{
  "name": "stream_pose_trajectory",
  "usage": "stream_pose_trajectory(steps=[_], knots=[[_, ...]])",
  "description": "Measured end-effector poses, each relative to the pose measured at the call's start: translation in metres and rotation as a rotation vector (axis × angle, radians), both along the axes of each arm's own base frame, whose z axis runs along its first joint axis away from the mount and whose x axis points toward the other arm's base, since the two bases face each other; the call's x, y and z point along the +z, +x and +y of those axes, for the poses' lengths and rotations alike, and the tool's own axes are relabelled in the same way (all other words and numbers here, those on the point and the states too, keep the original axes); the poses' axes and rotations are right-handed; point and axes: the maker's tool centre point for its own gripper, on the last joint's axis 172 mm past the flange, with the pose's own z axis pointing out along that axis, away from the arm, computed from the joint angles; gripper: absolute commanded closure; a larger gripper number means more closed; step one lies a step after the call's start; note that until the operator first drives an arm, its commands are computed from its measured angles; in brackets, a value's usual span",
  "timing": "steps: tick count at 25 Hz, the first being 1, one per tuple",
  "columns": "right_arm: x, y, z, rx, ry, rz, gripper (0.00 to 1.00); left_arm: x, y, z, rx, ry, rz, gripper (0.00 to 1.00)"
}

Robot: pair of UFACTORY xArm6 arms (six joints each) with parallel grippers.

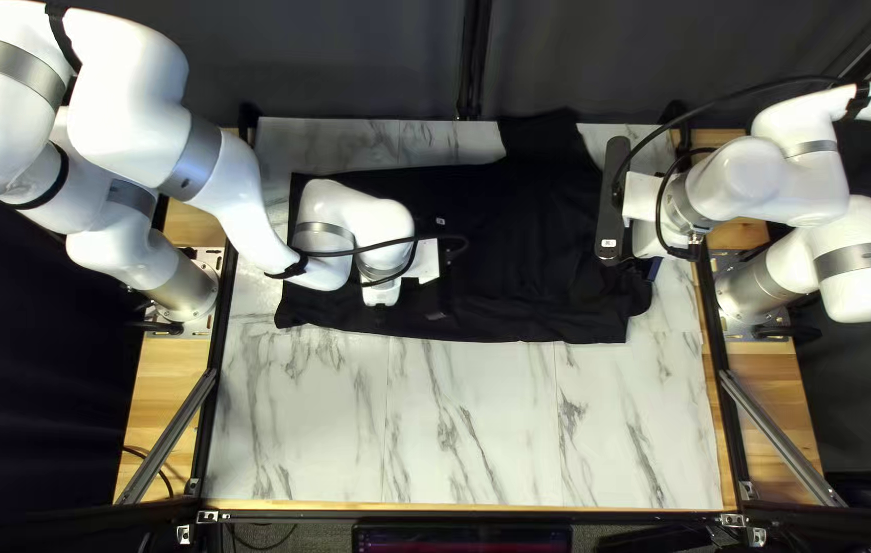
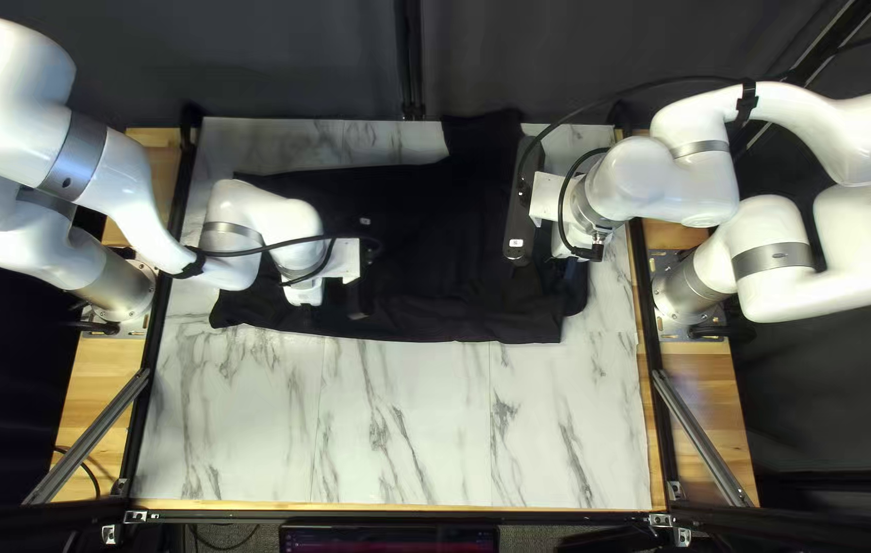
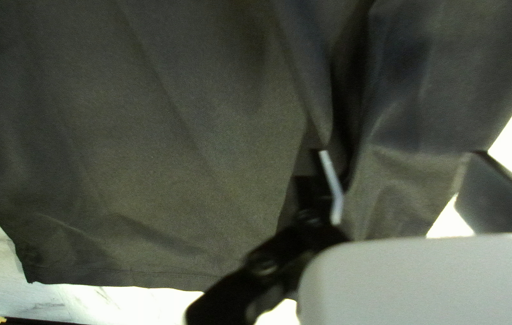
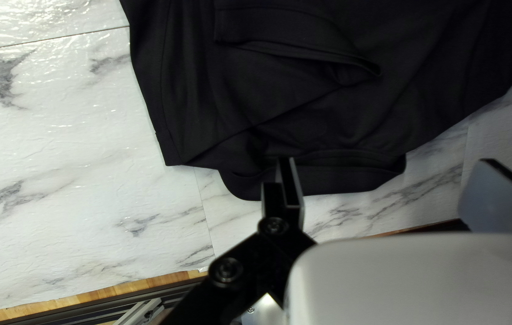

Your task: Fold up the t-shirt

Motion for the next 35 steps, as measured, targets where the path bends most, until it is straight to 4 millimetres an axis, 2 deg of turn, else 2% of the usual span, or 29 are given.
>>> stream_pose_trajectory(steps=[5,8,13,20,26,28,35], knots=[[0.000,0.000,0.000,0.000,0.000,0.000,0.00,0.028,0.000,0.004,-0.008,0.000,-0.030,0.00],[0.000,0.000,0.000,0.000,0.000,0.000,0.00,0.056,-0.005,0.007,-0.017,0.009,-0.041,0.00],[0.000,0.000,0.000,0.000,0.000,0.000,0.00,0.121,-0.021,0.014,-0.035,0.035,-0.069,0.00],[0.000,0.000,0.000,0.000,0.000,0.000,0.00,0.231,-0.075,0.010,-0.059,0.096,-0.116,0.00],[0.000,0.000,0.000,0.000,0.000,0.000,0.00,0.303,-0.122,0.001,-0.070,0.149,-0.156,0.00],[0.000,0.000,0.000,0.000,0.000,0.000,0.00,0.312,-0.127,0.000,-0.067,0.156,-0.163,0.00],[0.000,0.000,0.000,0.000,0.000,0.000,0.00,0.313,-0.128,0.000,-0.064,0.159,-0.161,0.00]])
